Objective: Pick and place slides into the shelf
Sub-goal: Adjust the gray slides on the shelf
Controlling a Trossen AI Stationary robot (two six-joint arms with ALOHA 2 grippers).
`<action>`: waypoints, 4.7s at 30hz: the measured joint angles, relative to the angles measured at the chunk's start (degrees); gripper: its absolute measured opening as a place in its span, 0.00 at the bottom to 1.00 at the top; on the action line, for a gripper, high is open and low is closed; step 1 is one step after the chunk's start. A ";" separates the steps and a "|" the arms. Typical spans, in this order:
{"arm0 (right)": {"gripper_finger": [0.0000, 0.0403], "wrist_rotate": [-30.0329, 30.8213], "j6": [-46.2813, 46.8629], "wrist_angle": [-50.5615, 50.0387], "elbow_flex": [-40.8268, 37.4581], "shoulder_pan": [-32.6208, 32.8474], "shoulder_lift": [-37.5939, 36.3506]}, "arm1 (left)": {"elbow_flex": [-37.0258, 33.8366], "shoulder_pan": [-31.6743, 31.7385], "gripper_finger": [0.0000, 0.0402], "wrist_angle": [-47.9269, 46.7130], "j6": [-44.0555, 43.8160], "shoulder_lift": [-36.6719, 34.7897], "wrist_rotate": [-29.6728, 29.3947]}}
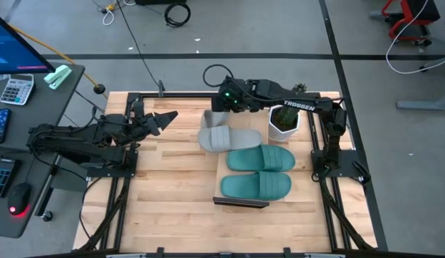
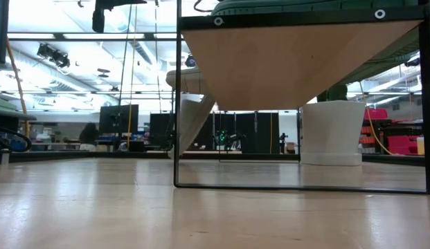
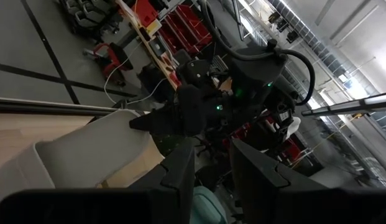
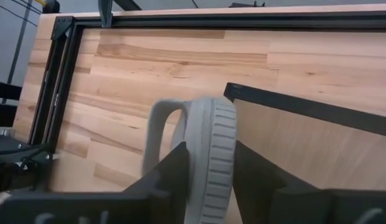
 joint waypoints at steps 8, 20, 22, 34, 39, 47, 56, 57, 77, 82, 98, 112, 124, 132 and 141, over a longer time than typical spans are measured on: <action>0.23 -0.03 0.00 0.02 0.00 0.02 0.00 | 0.00 0.00 0.27 -0.04 0.09 0.11 0.00; 0.22 1.19 0.13 0.59 0.00 -0.11 -1.29 | 0.00 0.00 0.27 -0.24 0.59 0.11 -0.02; 0.22 1.71 0.17 0.56 0.02 -0.12 -2.19 | 0.00 0.00 0.27 -0.33 0.59 0.11 -0.02; 0.20 2.53 1.27 -2.05 0.07 0.44 -6.47 | 0.00 -0.02 0.27 -0.65 0.52 0.11 -0.02; 0.20 3.14 1.55 -4.78 0.07 0.42 -7.75 | 0.00 -0.01 0.27 -0.89 0.50 0.13 -0.04; 0.20 2.97 1.86 -8.05 0.09 0.44 -8.60 | 0.00 0.00 0.27 -0.93 0.50 0.13 -0.06; 0.20 3.22 1.66 -8.00 0.09 0.44 -8.94 | 0.00 0.00 0.27 -1.63 0.46 0.13 -0.41; 0.20 3.49 1.66 -7.91 0.09 0.44 -9.10 | 0.00 0.00 0.26 -1.68 0.48 0.13 -0.42; 0.19 4.44 2.75 -15.10 0.11 0.42 -11.43 | 0.00 1.66 0.24 -1.77 0.48 0.11 -0.50; 0.19 4.07 3.33 -18.88 -0.69 0.42 -11.43 | 0.00 1.66 0.23 -1.77 0.37 0.11 -0.48; 0.19 2.17 3.19 -25.65 -0.85 0.07 -9.64 | 0.02 1.66 0.22 -1.71 0.20 0.11 -0.46; 0.19 -1.19 3.05 -26.26 -8.76 -0.50 -8.35 | 0.02 1.66 0.21 -1.62 -0.08 0.09 -0.42; 0.19 -1.42 2.61 -25.73 -12.76 -0.50 -8.28 | 0.02 1.64 0.20 -1.64 0.00 0.09 -0.44; 0.20 -2.03 1.67 -25.90 -12.76 -0.52 -8.28 | 0.02 1.64 0.20 -1.66 0.04 0.09 -0.44; 0.25 -2.56 1.32 -26.26 -12.82 -0.82 -8.28 | 0.02 1.64 0.19 -1.68 0.03 0.09 -0.44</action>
